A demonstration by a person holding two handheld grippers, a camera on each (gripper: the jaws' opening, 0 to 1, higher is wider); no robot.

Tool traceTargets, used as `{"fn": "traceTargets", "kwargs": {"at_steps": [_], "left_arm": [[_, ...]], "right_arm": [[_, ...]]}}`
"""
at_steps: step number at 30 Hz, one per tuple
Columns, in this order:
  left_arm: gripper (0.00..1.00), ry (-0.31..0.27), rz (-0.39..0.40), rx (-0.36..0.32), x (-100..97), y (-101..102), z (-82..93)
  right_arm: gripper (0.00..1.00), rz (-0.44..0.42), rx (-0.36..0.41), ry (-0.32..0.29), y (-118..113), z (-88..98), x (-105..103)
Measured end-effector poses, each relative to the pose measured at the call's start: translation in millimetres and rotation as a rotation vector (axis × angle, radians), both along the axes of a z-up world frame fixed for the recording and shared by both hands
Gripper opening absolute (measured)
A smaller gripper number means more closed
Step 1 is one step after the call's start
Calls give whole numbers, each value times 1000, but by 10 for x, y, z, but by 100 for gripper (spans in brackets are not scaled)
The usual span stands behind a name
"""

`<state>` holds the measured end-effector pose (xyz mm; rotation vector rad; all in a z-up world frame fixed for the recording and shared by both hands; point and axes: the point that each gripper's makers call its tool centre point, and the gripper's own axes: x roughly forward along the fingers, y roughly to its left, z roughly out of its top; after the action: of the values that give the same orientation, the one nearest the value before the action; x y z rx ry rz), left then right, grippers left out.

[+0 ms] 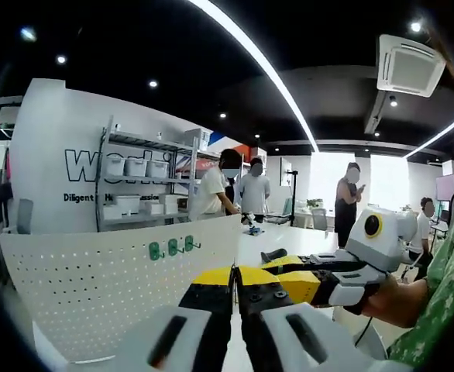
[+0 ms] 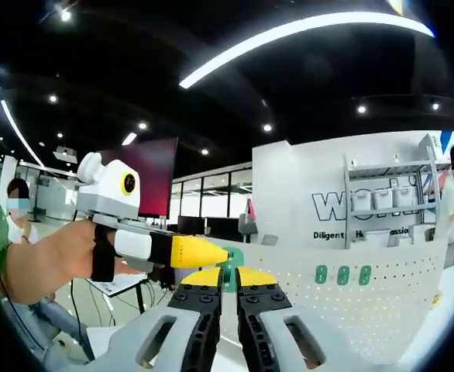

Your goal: Insert the hook assembly into the mounting plate slot until the hook locks in place.

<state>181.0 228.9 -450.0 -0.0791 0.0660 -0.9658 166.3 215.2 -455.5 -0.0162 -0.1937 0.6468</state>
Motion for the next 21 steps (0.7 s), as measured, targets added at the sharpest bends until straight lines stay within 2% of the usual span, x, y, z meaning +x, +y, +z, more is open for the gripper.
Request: {"fn": "traceTargets", "kwargs": {"at_steps": [5, 7, 11, 21], "left_arm": [[2, 13, -1, -4, -4, -30, -17], [2, 17, 1, -11, -7, -43, -18], [2, 19, -5, -13, -28, -77, -15], [2, 24, -6, -16, -53, -121, -12]], "right_arm": [[4, -27, -24, -6, -4, -10, 21], [3, -53, -71, -19, 0, -32, 35], [2, -66, -93, -33, 5, -36, 38], [2, -82, -100, -39, -32, -26, 45]]}}
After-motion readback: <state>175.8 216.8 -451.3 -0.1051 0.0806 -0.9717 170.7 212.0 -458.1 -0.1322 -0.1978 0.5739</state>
